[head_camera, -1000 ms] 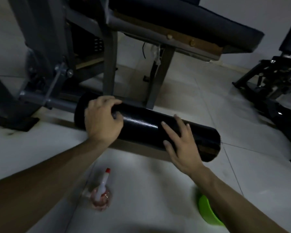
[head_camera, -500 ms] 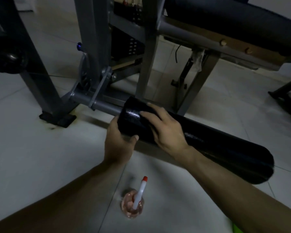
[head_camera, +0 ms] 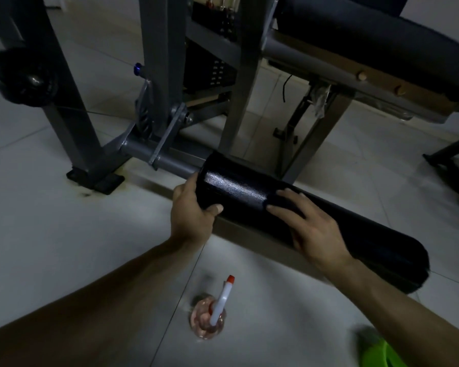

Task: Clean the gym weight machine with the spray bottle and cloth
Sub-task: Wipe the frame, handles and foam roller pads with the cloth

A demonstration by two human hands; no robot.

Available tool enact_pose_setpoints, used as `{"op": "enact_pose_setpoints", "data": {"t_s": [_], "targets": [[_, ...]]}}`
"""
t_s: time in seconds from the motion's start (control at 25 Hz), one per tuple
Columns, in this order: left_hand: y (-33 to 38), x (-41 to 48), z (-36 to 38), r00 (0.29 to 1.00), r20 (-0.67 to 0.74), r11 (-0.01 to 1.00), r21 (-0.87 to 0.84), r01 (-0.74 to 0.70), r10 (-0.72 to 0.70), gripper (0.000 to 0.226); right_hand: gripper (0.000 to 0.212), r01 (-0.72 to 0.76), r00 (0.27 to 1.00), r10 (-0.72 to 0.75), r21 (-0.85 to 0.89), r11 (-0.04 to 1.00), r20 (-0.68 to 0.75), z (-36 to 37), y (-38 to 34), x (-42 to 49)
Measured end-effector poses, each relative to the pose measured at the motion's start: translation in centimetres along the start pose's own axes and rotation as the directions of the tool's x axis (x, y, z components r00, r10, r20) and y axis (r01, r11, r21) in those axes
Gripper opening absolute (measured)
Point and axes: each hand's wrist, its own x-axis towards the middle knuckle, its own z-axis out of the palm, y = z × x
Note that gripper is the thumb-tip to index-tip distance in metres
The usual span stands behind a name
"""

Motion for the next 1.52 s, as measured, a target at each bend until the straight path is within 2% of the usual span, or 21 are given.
{"op": "enact_pose_setpoints", "data": {"t_s": [0.12,0.32,0.48,0.52,0.6,0.68,0.76,0.8,0.88,0.92,1.0,1.16,1.2,1.24,1.36,1.44,1.52], "targets": [[0.4,0.4,-0.5,1.000,0.003,0.999,0.032,-0.013,0.013,0.077,0.041,-0.058,0.996,0.061,0.056,0.997,-0.058,1.1,-1.5,1.1],[1.1,1.5,-0.6,0.998,-0.006,0.988,0.141,-0.055,0.056,0.067,0.041,-0.003,1.000,0.008,0.185,0.983,-0.027,4.7,-6.7,10.9],[1.8,1.3,-0.2,0.998,-0.058,0.983,0.182,-0.021,0.032,0.073,0.038,0.029,1.000,-0.030,0.123,0.992,0.005,4.0,-5.9,10.9],[2.0,0.8,0.2,0.994,-0.086,0.977,0.211,-0.041,0.061,0.077,0.036,0.039,0.999,-0.039,0.100,0.994,-0.006,3.5,-4.9,9.4],[2.5,-0.5,1.6,0.969,-0.112,0.916,0.366,-0.164,0.219,0.084,0.035,0.026,0.999,-0.025,0.054,0.998,-0.026,2.2,-2.5,5.4],[3.0,-1.9,4.0,0.928,0.014,0.818,0.469,-0.334,0.371,0.087,0.038,-0.038,0.998,0.038,0.011,0.999,-0.041,0.7,-0.2,0.9],[2.9,-3.4,6.5,0.870,0.170,0.705,0.525,-0.478,0.463,0.090,0.046,-0.160,0.986,0.159,-0.016,0.987,-0.050,-1.2,2.4,-4.1],[2.9,-4.2,7.6,0.838,0.232,0.642,0.553,-0.531,0.494,0.091,0.052,-0.260,0.965,0.258,-0.029,0.965,-0.051,-2.4,3.9,-7.0],[2.9,-5.5,9.7,0.767,0.333,0.530,0.571,-0.627,0.548,0.096,0.065,-0.481,0.876,0.477,-0.056,0.875,-0.071,-5.4,6.9,-13.7],[3.0,-6.0,10.7,0.736,0.370,0.488,0.569,-0.661,0.567,0.098,0.067,-0.559,0.828,0.554,-0.062,0.827,-0.084,-7.0,8.1,-16.9],[3.1,-6.4,12.2,0.706,0.398,0.431,0.585,-0.687,0.586,0.102,0.066,-0.622,0.782,0.613,-0.073,0.780,-0.111,-9.4,9.7,-21.0],[3.2,-6.4,13.5,0.721,0.376,0.402,0.638,-0.657,0.581,0.113,0.070,-0.698,0.697,0.707,0.109,0.707,-0.119,-8.9,9.2,-20.8],[3.3,-6.4,13.5,0.721,0.391,0.378,0.655,-0.654,0.572,0.119,0.065,-0.699,0.695,0.710,0.122,0.705,-0.118,-8.1,8.5,-20.3],[3.3,-6.3,13.6,0.719,0.404,0.357,0.666,-0.655,0.565,0.124,0.060,-0.676,0.722,0.684,0.104,0.730,-0.105,-7.3,8.0,-20.3],[3.3,-6.1,13.6,0.709,0.395,0.359,0.657,-0.662,0.584,0.120,0.069,-0.536,0.844,0.537,0.041,0.843,-0.017,-6.8,8.5,-21.9],[3.2,-5.7,13.4,0.694,0.391,0.372,0.632,-0.680,0.604,0.120,0.079,-0.528,0.848,0.529,0.024,0.849,-0.037,-7.4,9.3,-22.3],[3.1,-4.8,12.0,0.729,0.344,0.429,0.632,-0.646,0.591,0.129,0.082,-0.532,0.843,0.532,0.023,0.846,-0.080,-7.1,8.9,-20.4]]}}
